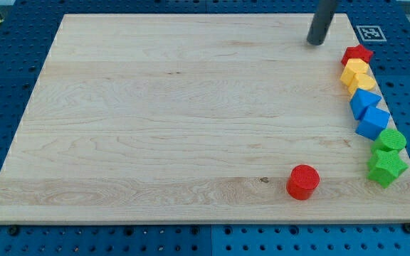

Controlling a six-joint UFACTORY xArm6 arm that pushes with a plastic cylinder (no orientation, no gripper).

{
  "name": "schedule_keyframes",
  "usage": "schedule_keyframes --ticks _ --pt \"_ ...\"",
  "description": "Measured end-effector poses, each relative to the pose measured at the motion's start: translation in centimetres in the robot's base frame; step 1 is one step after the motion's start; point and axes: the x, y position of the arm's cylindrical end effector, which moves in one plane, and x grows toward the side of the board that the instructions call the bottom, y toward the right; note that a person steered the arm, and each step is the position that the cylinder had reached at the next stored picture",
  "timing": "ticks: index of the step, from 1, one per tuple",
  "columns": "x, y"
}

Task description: Move the arm to the left of the red circle

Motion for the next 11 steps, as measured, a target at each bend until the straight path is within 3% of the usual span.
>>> schedule_keyframes --ticks 2,6,9,11 --pt "2.2 -6.4" --pt "7.1 -6.4" --pt "15.4 -6.1" --pt "18.0 -6.1"
